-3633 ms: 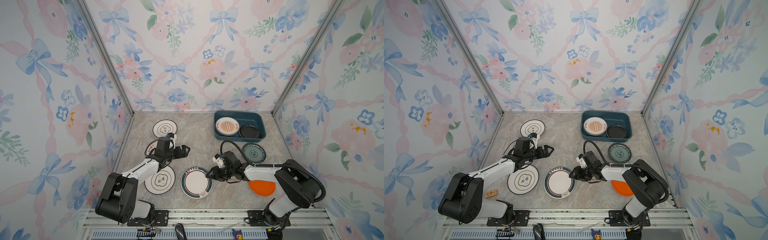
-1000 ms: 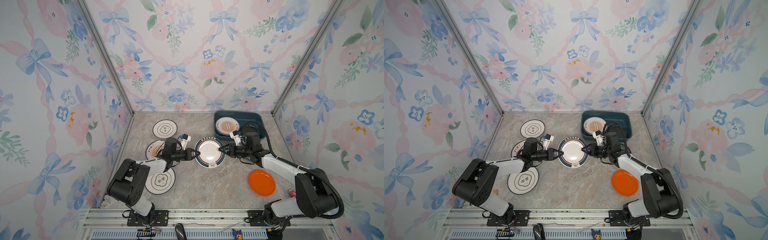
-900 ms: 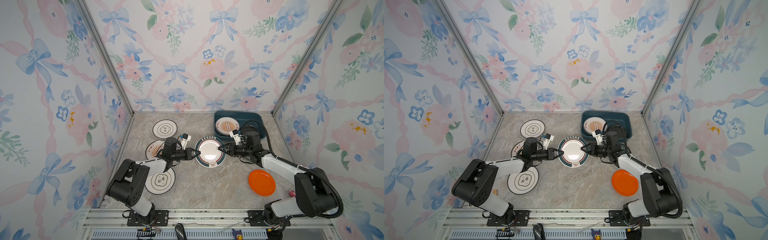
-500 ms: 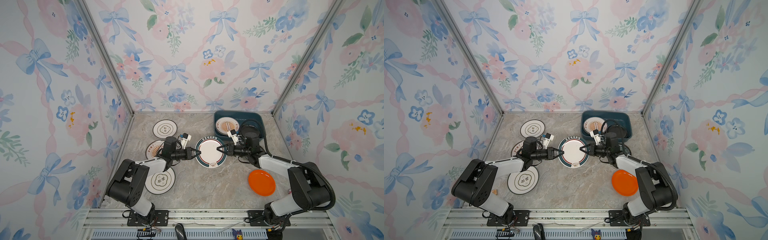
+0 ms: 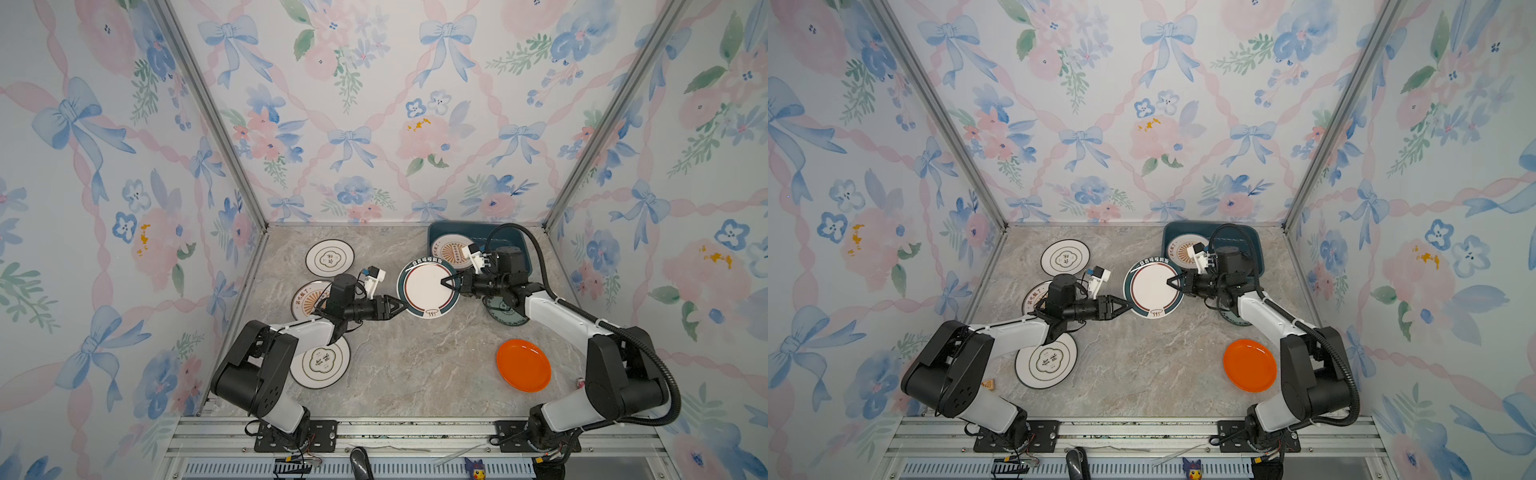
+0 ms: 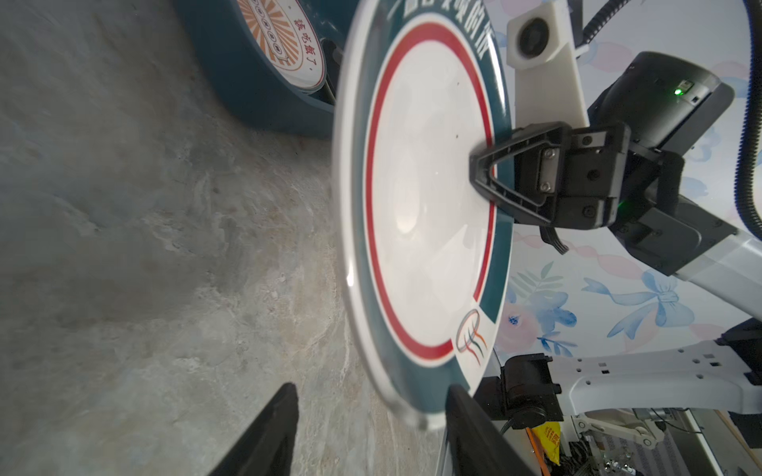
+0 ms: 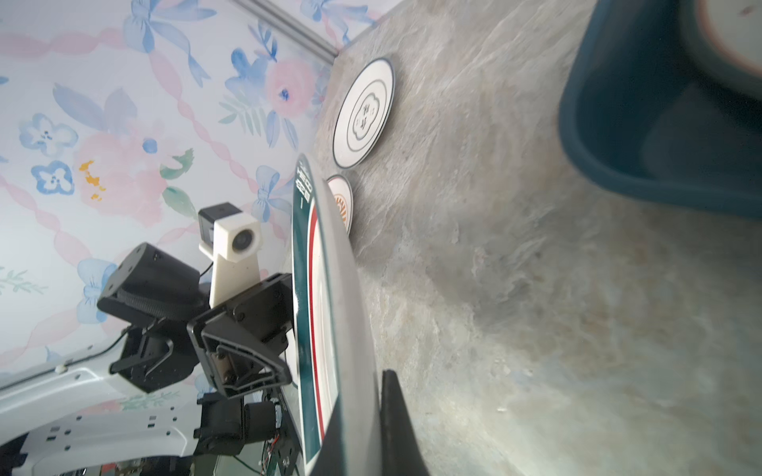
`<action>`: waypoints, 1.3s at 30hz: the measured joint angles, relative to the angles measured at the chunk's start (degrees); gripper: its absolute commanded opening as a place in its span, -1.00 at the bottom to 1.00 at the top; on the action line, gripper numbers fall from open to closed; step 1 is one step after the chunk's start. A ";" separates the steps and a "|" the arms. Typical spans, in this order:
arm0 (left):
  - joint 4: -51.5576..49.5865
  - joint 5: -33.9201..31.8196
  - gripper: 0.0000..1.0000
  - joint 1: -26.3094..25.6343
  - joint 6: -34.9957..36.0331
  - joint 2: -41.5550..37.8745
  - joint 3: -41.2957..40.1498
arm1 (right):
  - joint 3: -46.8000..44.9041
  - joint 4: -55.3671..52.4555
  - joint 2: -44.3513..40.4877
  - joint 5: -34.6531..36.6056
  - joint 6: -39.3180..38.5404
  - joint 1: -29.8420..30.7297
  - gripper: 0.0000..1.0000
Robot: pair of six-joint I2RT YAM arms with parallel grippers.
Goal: Place the plates into the plastic bin on the countertop
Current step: Pick up the plate from the bottom-center of the table, then place the plate in the plastic bin.
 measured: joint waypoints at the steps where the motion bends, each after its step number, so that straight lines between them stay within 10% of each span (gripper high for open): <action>1: 0.07 -0.20 0.59 0.07 0.04 -0.50 -0.07 | 1.40 -1.49 0.00 0.76 0.00 -1.14 -1.00; 4: 0.07 -0.94 0.96 0.39 0.22 -2.27 -0.55 | 5.79 -5.92 0.31 3.19 -0.11 -4.48 -1.00; 39: -5.05 -5.51 0.96 2.25 2.82 -9.57 -4.22 | 37.64 -12.02 37.83 15.37 13.11 -14.71 -1.00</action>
